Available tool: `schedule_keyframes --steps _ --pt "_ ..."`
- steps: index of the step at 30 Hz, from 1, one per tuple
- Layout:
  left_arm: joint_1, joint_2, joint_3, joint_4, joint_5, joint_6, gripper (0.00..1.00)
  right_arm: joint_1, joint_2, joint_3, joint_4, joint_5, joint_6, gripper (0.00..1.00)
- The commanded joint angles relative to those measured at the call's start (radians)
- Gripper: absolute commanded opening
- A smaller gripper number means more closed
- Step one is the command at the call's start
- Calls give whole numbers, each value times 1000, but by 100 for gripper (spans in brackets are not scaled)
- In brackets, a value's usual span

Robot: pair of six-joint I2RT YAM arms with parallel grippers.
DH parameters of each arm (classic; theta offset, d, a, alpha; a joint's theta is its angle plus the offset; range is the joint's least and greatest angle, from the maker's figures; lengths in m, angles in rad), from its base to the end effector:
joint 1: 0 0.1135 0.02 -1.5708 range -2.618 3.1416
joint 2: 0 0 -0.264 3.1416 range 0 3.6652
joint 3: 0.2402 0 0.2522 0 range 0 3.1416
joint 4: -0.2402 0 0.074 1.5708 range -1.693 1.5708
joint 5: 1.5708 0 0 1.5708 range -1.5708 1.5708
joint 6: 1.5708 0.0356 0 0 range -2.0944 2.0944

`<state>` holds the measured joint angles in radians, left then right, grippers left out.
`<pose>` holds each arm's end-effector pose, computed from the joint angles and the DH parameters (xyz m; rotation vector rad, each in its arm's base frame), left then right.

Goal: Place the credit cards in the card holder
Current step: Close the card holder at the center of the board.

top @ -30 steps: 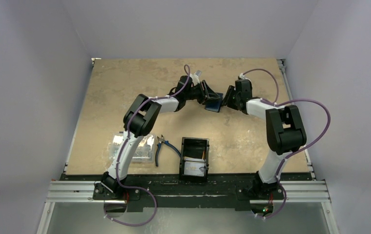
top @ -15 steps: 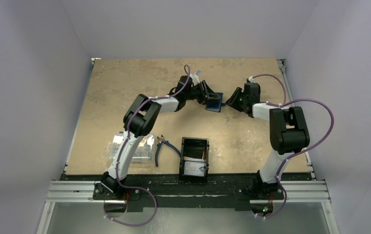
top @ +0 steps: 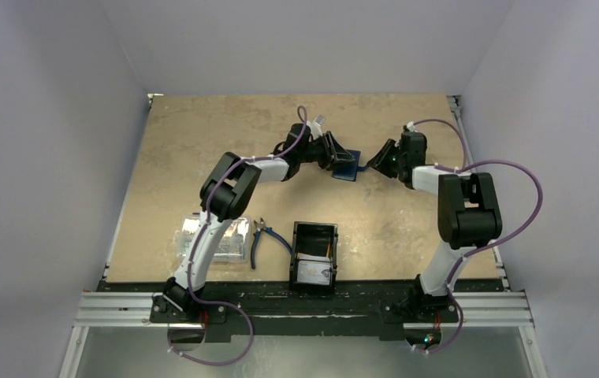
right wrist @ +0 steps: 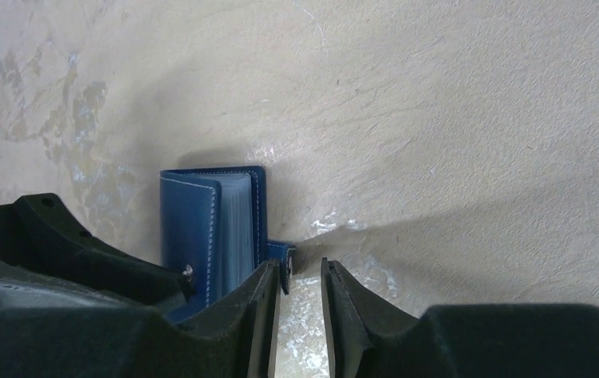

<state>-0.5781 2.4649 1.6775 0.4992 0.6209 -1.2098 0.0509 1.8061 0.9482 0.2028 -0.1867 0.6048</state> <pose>0.4409 -0.3124 0.1183 -0.1802 2.2269 -1.7011 0.3727 0.0256 0.1578 0.5200 2.2123 0.5614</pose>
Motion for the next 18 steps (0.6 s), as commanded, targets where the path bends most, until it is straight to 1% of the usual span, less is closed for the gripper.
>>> schedule_keyframes --steps 1,5,13,18 --pt "0 14 34 15 10 18 35 -8 -22 29 37 -44 0 33" --pt "1 16 33 14 11 18 35 -11 -26 26 44 -56 0 32" --pt "0 16 33 15 13 19 35 -20 -33 23 56 -80 7 27" --pt "0 19 32 14 13 21 34 -23 -42 17 66 -84 10 30"
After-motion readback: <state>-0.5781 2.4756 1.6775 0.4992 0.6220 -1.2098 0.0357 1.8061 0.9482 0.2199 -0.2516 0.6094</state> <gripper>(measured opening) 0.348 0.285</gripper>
